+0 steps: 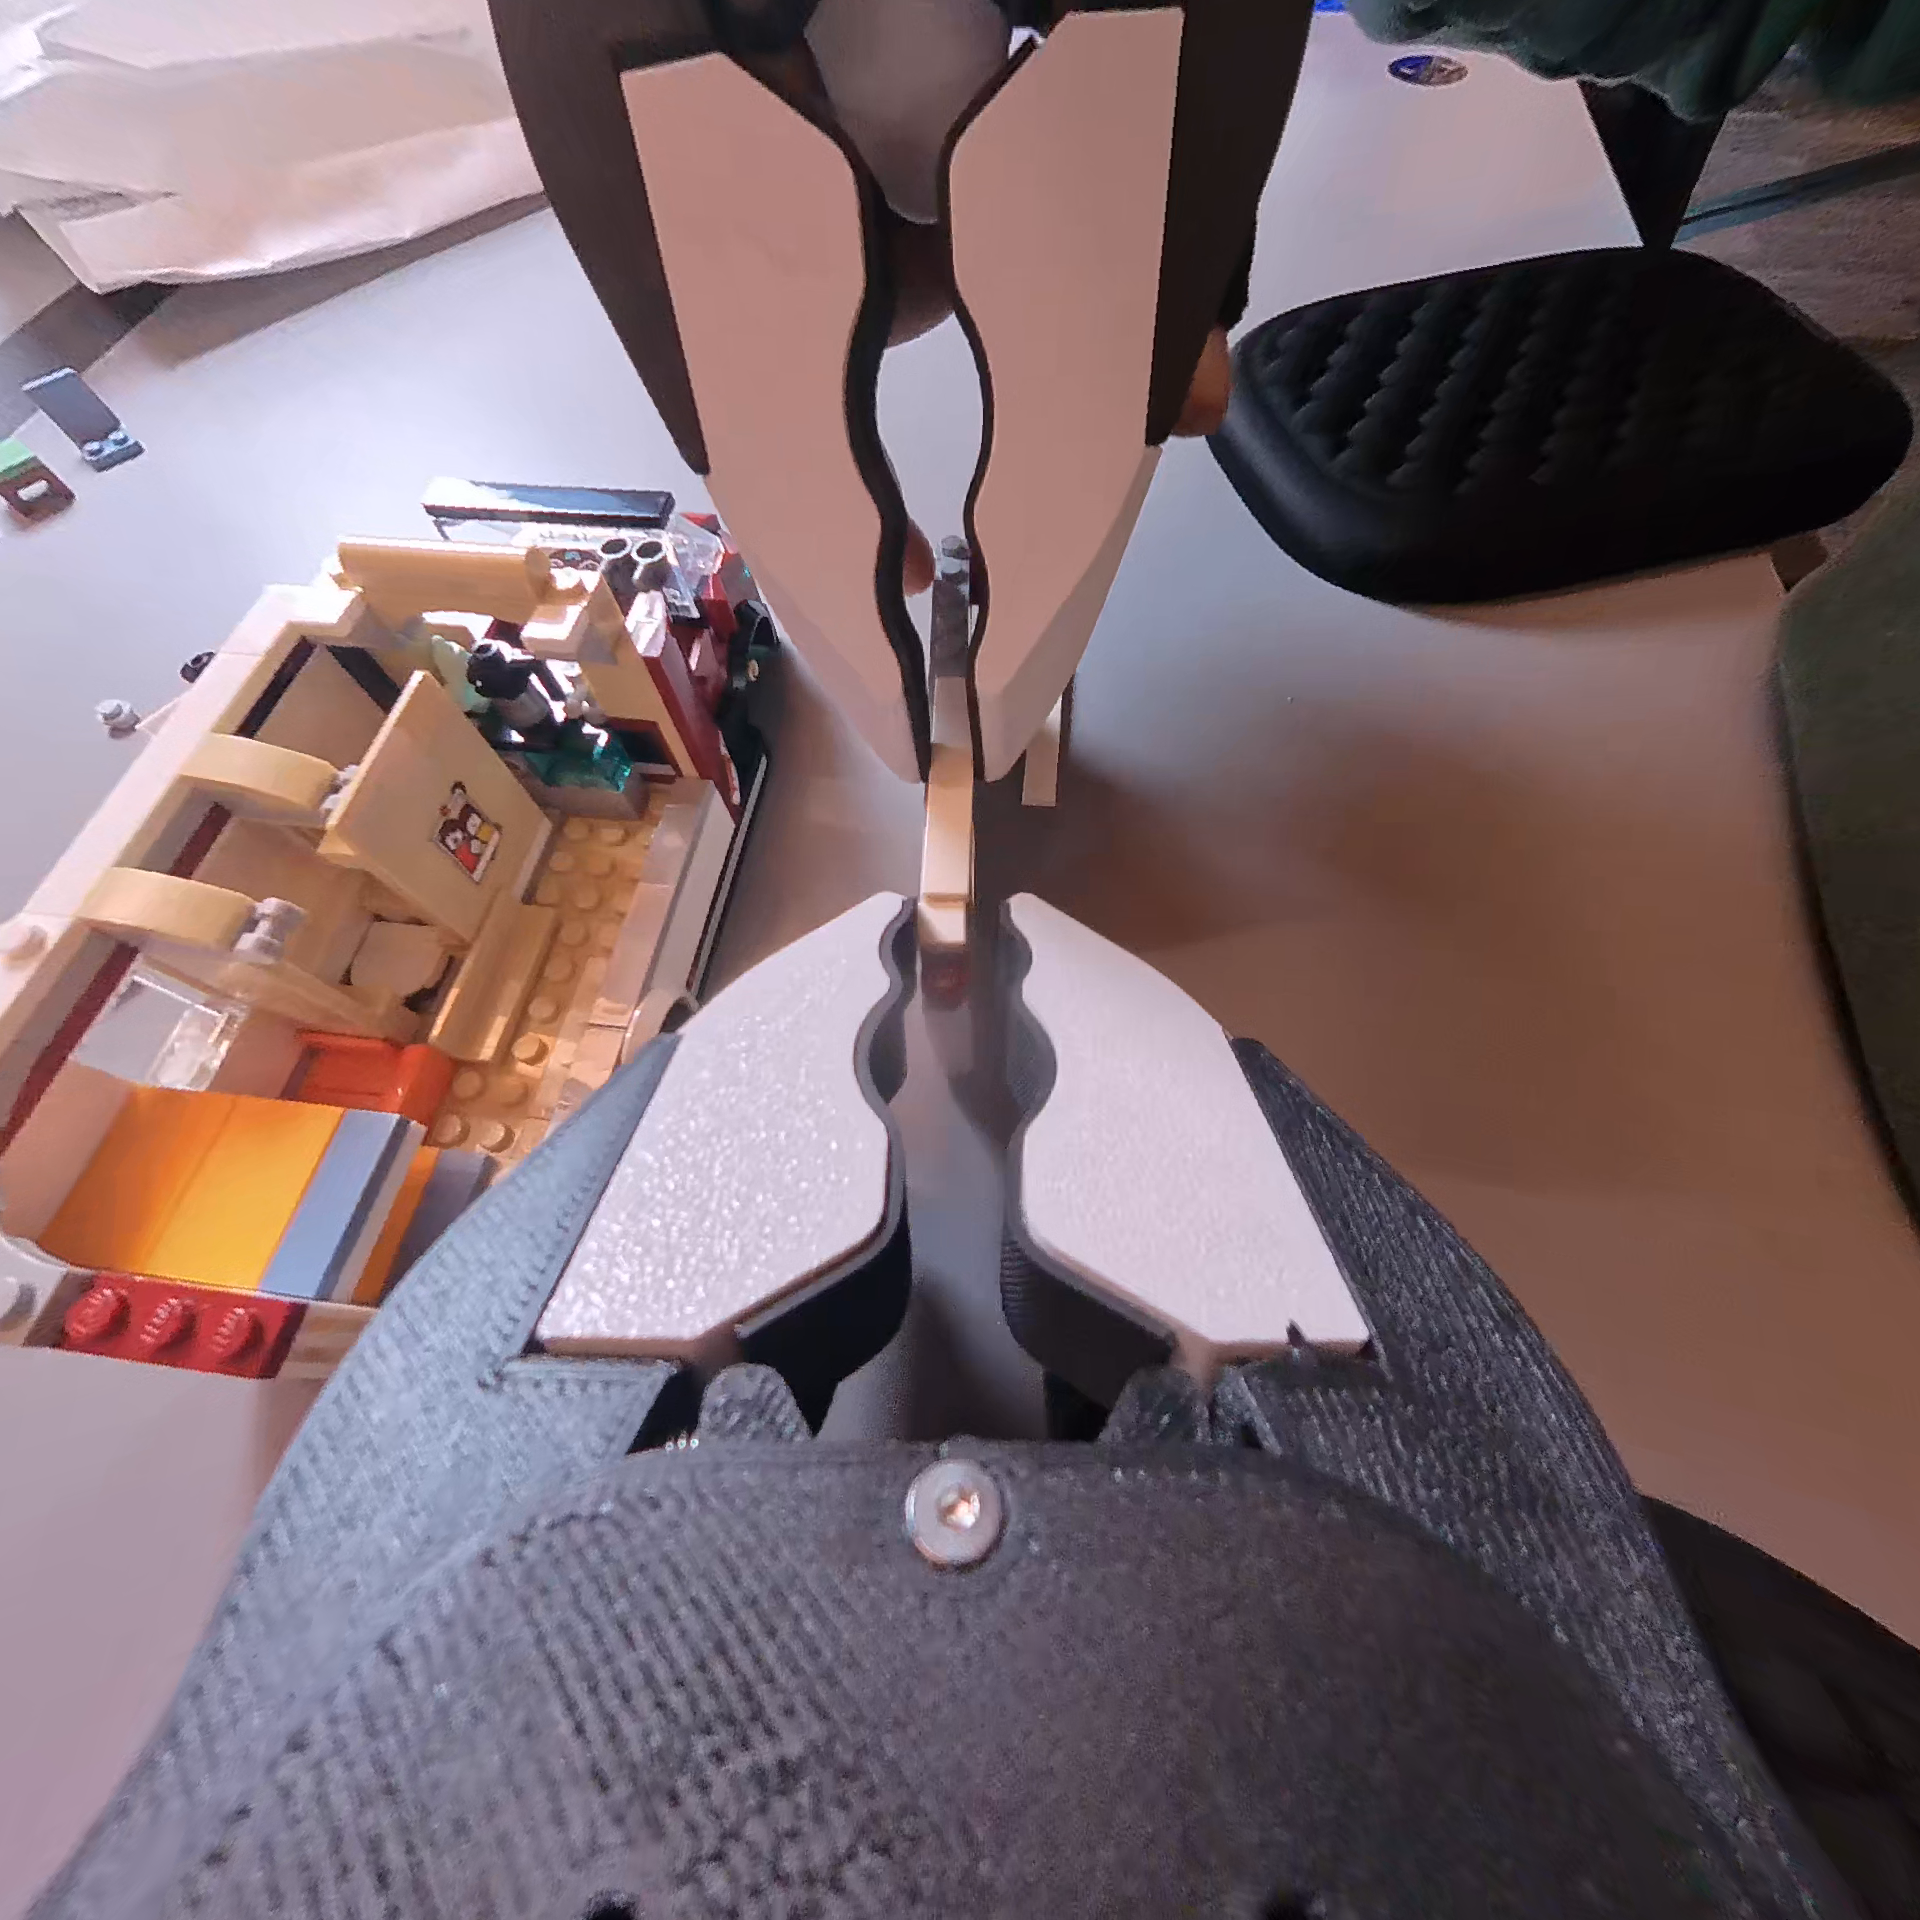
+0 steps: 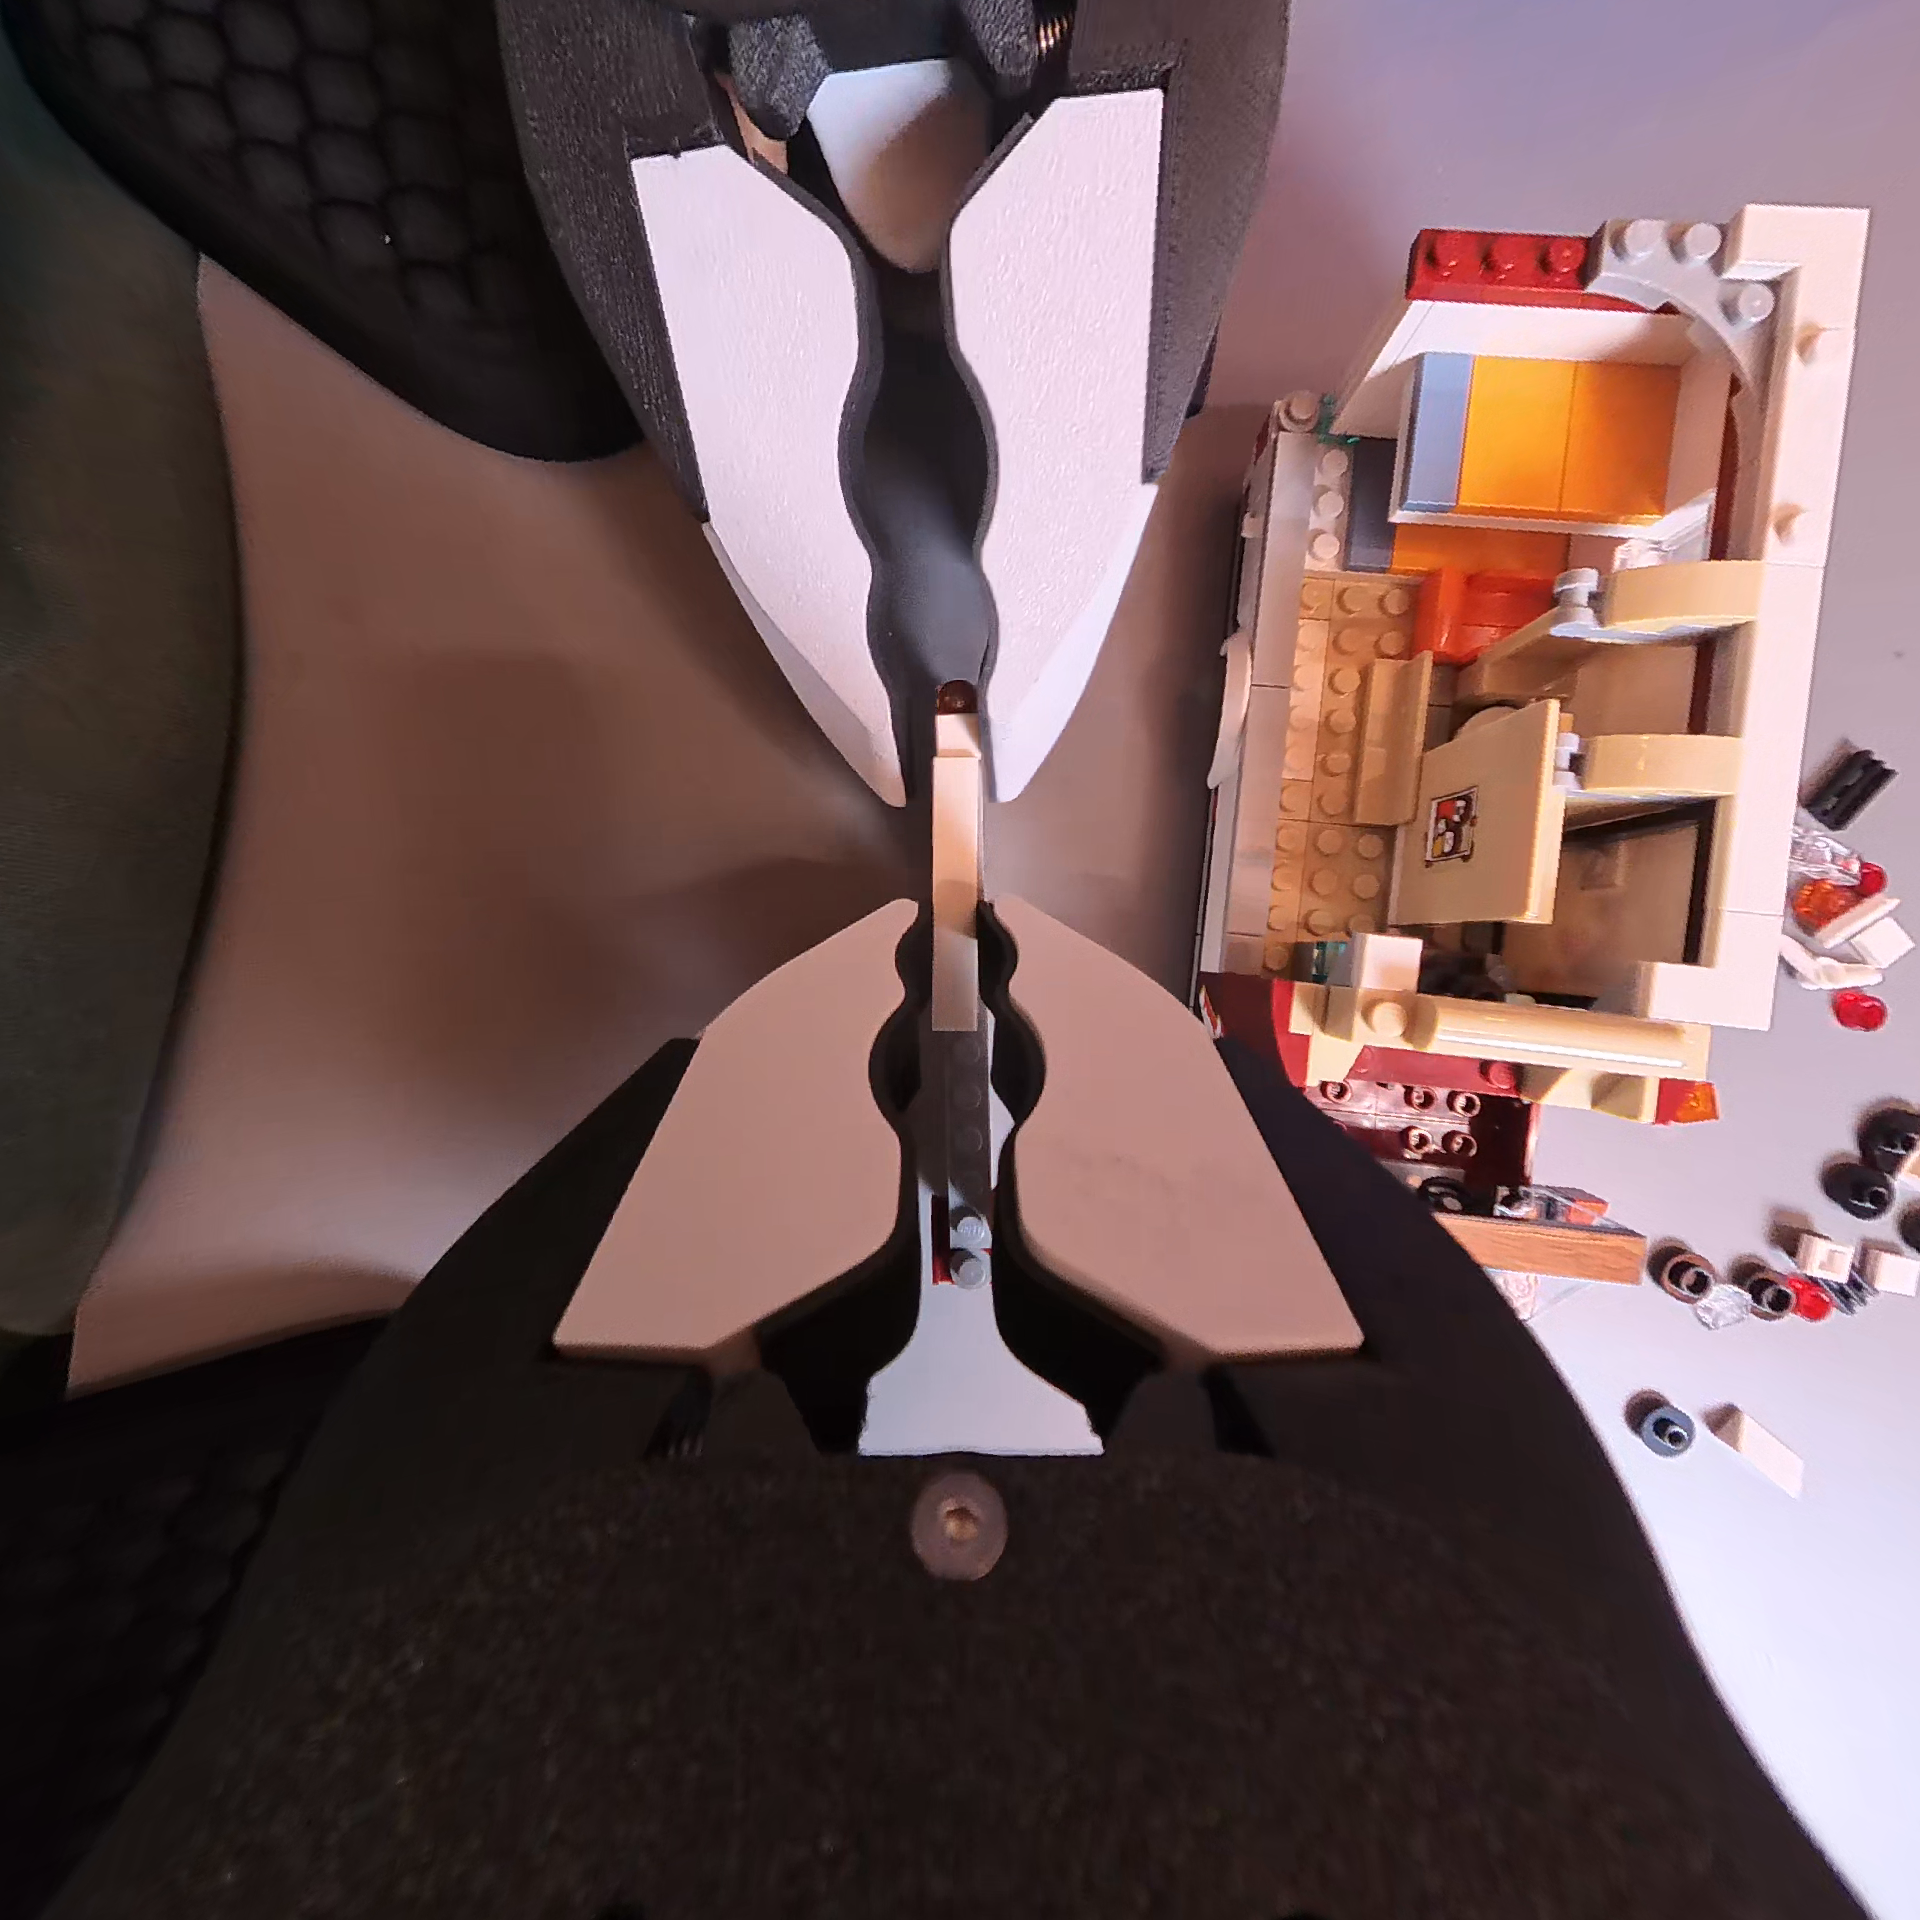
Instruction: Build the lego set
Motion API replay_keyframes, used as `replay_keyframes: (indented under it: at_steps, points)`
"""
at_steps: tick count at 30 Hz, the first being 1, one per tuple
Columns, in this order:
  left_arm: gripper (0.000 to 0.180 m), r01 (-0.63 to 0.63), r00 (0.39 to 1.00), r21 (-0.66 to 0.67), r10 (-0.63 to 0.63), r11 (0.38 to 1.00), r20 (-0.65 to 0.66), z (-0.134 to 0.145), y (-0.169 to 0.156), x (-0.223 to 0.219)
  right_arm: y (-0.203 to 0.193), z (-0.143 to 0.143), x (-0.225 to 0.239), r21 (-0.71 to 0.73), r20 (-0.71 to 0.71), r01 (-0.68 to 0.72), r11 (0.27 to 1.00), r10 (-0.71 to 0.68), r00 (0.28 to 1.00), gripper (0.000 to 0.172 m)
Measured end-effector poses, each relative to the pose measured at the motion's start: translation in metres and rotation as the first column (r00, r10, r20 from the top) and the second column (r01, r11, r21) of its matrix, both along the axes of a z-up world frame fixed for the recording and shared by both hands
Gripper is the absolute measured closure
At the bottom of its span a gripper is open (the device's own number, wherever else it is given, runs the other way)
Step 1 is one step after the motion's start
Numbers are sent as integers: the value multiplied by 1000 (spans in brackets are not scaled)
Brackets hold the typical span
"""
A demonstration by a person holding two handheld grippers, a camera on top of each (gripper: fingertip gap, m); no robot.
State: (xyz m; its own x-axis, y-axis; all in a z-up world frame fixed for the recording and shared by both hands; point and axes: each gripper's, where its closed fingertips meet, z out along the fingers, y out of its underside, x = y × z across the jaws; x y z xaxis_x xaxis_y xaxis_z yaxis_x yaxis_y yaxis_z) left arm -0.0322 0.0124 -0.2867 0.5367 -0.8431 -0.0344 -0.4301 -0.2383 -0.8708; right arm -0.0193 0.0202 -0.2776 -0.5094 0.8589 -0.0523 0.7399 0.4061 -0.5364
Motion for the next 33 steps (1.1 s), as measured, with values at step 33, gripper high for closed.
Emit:
replay_keyframes:
  at_steps: [33]
  points:
    - [172,-5,1000,-23,6,1000,8,-1,1,2,-3,3,-10,8,-34,11,1000,-11,999,168]
